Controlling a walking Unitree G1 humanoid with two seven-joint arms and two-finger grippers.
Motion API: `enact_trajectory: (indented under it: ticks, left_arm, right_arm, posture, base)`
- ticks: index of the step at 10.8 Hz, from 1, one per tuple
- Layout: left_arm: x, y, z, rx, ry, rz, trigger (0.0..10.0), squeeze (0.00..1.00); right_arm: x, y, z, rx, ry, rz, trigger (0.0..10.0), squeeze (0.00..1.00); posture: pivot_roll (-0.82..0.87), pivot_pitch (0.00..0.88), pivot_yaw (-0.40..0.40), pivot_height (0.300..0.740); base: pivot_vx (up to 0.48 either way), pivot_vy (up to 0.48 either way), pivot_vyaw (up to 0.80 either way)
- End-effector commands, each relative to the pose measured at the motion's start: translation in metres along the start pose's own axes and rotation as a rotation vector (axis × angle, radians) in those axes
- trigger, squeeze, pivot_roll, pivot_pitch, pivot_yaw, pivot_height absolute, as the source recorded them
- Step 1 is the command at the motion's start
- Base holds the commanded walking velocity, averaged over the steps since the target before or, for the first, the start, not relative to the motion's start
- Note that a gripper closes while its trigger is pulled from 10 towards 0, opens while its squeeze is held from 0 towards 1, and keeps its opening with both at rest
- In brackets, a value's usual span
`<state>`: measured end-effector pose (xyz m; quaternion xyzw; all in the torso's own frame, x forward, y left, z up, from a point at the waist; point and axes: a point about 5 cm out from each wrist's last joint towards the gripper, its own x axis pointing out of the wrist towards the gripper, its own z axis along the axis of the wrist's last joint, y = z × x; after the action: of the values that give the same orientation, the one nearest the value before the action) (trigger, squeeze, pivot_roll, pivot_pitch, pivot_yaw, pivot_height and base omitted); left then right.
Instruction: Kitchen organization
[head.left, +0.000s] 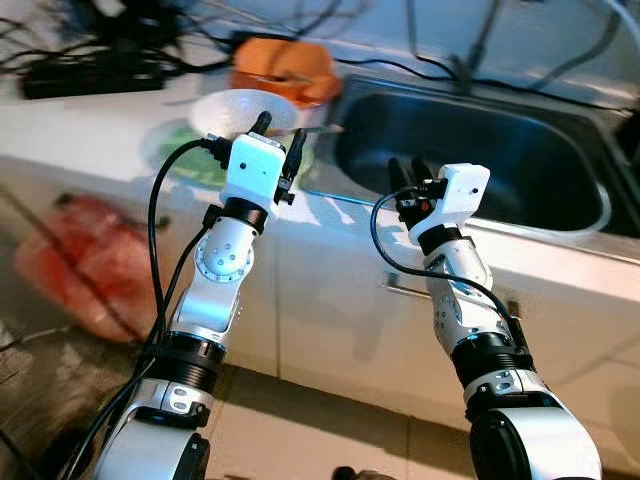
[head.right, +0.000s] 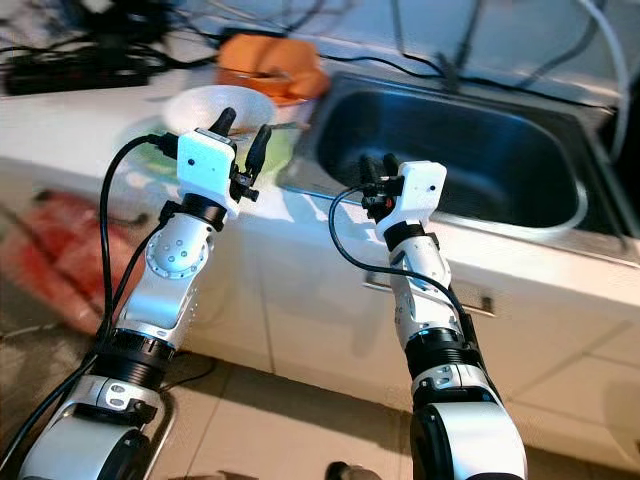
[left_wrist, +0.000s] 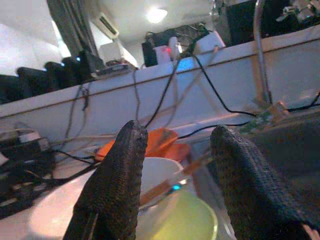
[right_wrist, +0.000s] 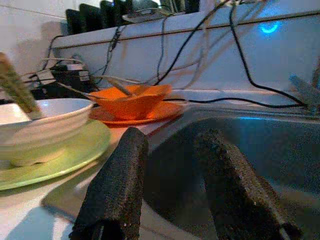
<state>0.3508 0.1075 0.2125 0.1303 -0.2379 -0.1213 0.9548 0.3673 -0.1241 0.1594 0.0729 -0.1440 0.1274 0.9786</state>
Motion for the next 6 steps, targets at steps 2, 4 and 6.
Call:
enact_trajectory:
  ticks: [2,4,6]
  left_arm:
    - [-0.0013,-0.0041,0.0015,0.025,0.003,-0.036,10.0,0.0]
    - [-0.0015,-0.0048,-0.0005,0.056,0.017,-0.047,10.0,0.0]
    - [-0.0014,-0.0048,-0.0005,0.057,0.02,-0.043,10.0,0.0]
  right_arm:
    - [-0.0006,-0.0027,0.0006,0.001,-0.007,-0.008,10.0,0.0]
    - [-0.0003,-0.0026,-0.0009,0.011,0.006,-0.01,10.0,0.0]
    - [-0.0001,-0.0023,-0.0006,0.008,0.003,-0.007,10.0,0.0]
  posture:
    - [0.05,0.031,-0.044,0.74]
    - [0.05,0.03,-0.045,0.74]
    - [0.05,0.03,-0.046,0.74]
  base:
    - [0.0,0.0,0.0]
    - [0.0,0.0,0.0]
    - [0.278,0.0,-0.4]
